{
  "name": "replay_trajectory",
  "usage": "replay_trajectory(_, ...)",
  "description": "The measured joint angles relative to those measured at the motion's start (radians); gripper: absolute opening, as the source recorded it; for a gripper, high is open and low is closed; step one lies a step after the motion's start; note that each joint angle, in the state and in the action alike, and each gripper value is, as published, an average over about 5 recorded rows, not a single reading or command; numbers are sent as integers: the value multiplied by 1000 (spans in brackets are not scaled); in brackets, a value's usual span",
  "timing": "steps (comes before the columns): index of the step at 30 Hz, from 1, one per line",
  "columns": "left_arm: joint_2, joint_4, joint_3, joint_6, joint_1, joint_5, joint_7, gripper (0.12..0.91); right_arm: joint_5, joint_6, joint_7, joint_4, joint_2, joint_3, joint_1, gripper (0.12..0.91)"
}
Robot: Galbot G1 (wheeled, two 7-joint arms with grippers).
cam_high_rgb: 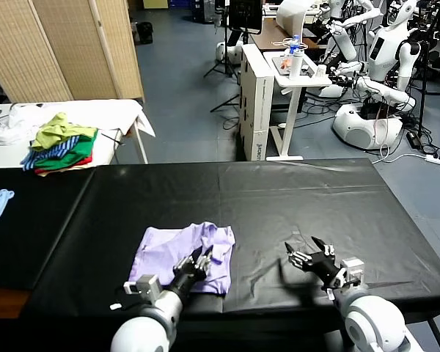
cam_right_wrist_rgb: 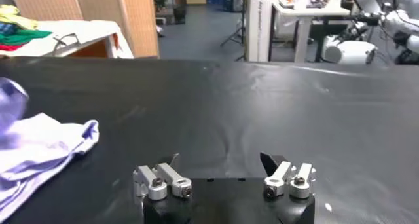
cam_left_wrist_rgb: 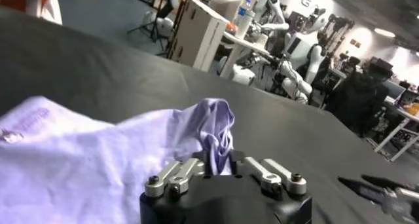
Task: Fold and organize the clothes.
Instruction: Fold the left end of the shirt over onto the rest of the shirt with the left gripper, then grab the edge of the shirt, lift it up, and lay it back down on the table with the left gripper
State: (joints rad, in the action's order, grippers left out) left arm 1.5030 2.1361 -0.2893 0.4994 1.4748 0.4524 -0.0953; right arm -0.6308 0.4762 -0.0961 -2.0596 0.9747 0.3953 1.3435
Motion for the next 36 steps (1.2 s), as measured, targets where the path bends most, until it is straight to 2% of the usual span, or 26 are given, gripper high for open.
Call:
replay_trajectory(3,10,12,-4,-6,4,9,10,686,-47,4,2,-1,-10,-28,-28,907)
replay_trajectory(6,-2,33,-25,-16,1,2,30,839,-90,12,3,0,-17,-69,-61,907)
replay_trajectory(9,-40,50,-63,-32,-8,-7,43,897,-113,18,3,6,-15,-121,-102,907)
replay_trajectory(17,-165,59,-174,-56,7,-32,40,907,-125,10,11,60,28,-288,-252,907)
replay_trajectory(24,-185,60,-224,-61,34,-52,38,907,-134,9,26,142,81,-393,-364,907)
replay_trajectory(30,-191,52,-248,-60,42,-55,36,907,-132,2,51,220,118,-436,-408,903)
replay_trajectory(33,-192,48,-256,-59,45,-55,36,907,-130,-1,59,250,134,-447,-415,842)
replay_trajectory(36,-193,46,-264,-59,48,-55,35,907,-129,-4,63,263,141,-449,-413,706)
